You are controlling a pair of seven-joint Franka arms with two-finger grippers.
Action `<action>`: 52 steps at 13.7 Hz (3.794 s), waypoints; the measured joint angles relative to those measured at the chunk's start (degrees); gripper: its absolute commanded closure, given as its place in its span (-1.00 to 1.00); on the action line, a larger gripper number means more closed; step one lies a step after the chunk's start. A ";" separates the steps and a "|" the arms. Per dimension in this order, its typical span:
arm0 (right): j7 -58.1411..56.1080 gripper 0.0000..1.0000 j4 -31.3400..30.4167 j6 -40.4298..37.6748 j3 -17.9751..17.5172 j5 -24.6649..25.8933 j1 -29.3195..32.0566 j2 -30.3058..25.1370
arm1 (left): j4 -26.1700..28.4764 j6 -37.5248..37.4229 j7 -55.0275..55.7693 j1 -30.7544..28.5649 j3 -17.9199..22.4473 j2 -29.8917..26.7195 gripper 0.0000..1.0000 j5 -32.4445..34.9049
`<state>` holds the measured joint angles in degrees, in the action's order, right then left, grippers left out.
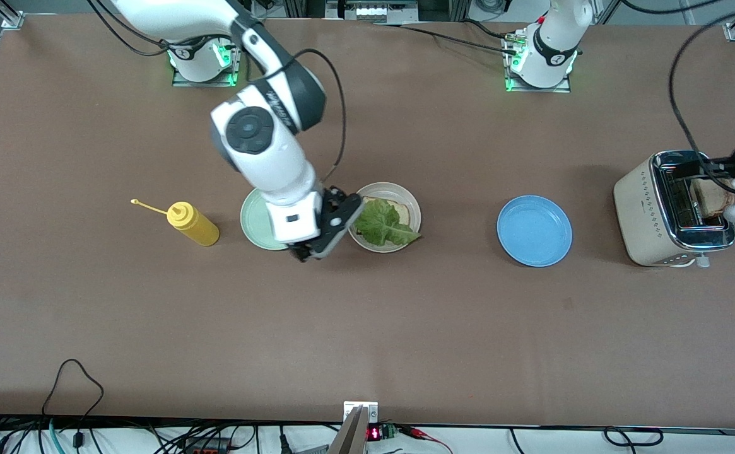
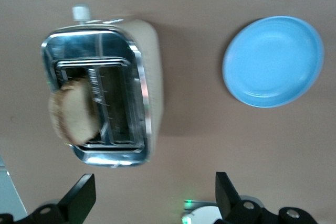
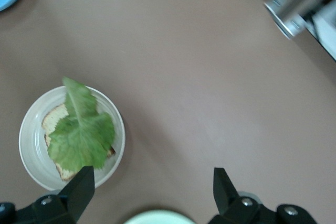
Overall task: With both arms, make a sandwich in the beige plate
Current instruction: 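Withdraw the right gripper while the left gripper grasps the second bread slice, then lift the second bread slice out of the toaster with the left gripper, then carry the bread slice over the lettuce and lower it on top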
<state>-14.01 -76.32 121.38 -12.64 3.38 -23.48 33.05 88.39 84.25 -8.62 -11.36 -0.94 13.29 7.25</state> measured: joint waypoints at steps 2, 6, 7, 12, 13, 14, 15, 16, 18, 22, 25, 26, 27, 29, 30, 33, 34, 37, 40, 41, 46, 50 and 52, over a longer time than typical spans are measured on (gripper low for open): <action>7.93 -1.00 -0.02 -3.57 1.32 0.01 0.58 -2.88 | 0.09 3.82 -4.78 -4.10 0.07 2.57 -1.00 0.36; 27.59 -1.00 -0.16 -12.22 4.04 0.05 2.61 -7.26 | 0.32 7.44 -14.55 -11.07 0.11 6.77 -1.00 0.38; 31.16 -1.00 -0.33 -13.82 4.21 0.24 3.93 -8.11 | 0.87 8.98 -16.21 -12.12 0.09 7.32 -0.99 0.38; 34.22 -1.00 -1.71 -18.12 8.27 1.88 9.06 -12.19 | 6.38 14.82 -20.99 -15.02 -0.07 7.68 0.25 0.38; 34.22 -1.00 -1.91 -19.47 8.87 1.89 9.77 -12.88 | 7.08 14.83 -21.12 -15.29 -0.13 7.68 0.33 0.38; 34.22 -1.00 -2.07 -20.57 9.13 1.90 10.59 -13.44 | 7.67 14.83 -21.15 -15.58 -0.18 7.68 0.54 0.38; 34.21 -1.00 -2.16 -21.56 9.20 1.90 11.57 -13.91 | 8.27 14.83 -21.19 -15.85 -0.20 7.68 0.90 0.36; 34.10 -1.00 -2.32 -22.37 9.22 1.90 12.56 -14.32 | 8.67 14.83 -21.21 -16.00 -0.25 7.68 0.99 0.31; 33.95 -1.00 -2.58 -23.46 9.26 1.91 14.13 -14.79 | 8.84 14.83 -21.22 -16.04 -0.60 7.60 0.99 -0.19; 28.96 -1.00 -2.63 -23.55 9.33 1.91 17.68 -15.16 | 8.19 14.09 -21.25 -16.06 -0.75 6.84 0.99 -1.30; 24.80 -1.00 -4.38 -23.63 9.41 1.53 21.02 -17.38 | 2.35 4.62 -21.50 -16.06 -1.81 5.25 0.99 -1.50; 24.37 -1.00 -5.66 -23.63 9.42 0.91 21.99 -18.69 | -0.74 0.39 -21.50 -16.05 -2.91 4.67 0.99 -1.54; 24.16 -1.00 -7.20 -23.60 9.42 0.28 22.67 -20.24 | -3.89 -3.81 -21.50 -16.04 -4.53 4.13 0.99 -1.57; 24.09 -1.00 -10.78 -23.16 9.35 -0.97 22.95 -23.98 | -9.19 -10.24 -21.45 -15.94 -9.19 3.35 0.98 -1.68; 24.09 -1.00 -13.03 -22.61 9.16 -1.31 22.89 -26.24 | -10.82 -11.95 -21.42 -15.86 -12.04 3.15 0.98 -1.73; 24.09 -1.00 -20.68 -20.53 8.86 -1.45 22.09 -33.26 | -11.96 -14.03 -21.21 -15.39 -22.09 3.35 0.98 -1.85; 24.10 -1.00 -22.38 -20.32 8.96 -1.45 21.67 -34.93 | -11.92 -14.45 -21.18 -14.78 -25.40 3.86 0.98 -1.89; 24.08 -1.00 -24.40 -20.04 11.03 -1.46 19.80 -36.91 | -11.80 -14.51 -19.07 -7.91 -28.85 7.32 0.99 -3.49; 22.40 -1.00 -24.82 -20.02 11.90 -1.46 19.62 -36.88 | -11.53 -10.25 -11.89 -2.35 -28.94 12.75 0.99 -15.86; 22.21 -1.00 -24.94 -20.02 12.03 -1.46 19.63 -36.86 | -11.34 -7.50 -10.31 -1.72 -28.91 14.80 0.99 -20.29; 21.82 -1.00 -25.05 -20.03 10.97 -1.46 21.01 -36.82 | -6.64 12.66 -9.25 1.98 -28.98 24.25 1.00 -42.69; 18.73 -1.00 -25.06 -20.03 10.60 -1.73 21.09 -36.84 | 1.40 32.41 -11.25 9.32 -29.10 26.90 1.00 -50.95; 17.89 -1.00 -25.06 -20.03 10.60 -2.87 21.17 -36.87 | 4.86 35.73 -13.76 10.40 -29.06 27.90 1.00 -51.98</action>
<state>3.88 -101.37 101.35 -2.04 0.51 -2.31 -3.81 93.25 119.99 -22.38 -0.96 -30.00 41.19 -44.74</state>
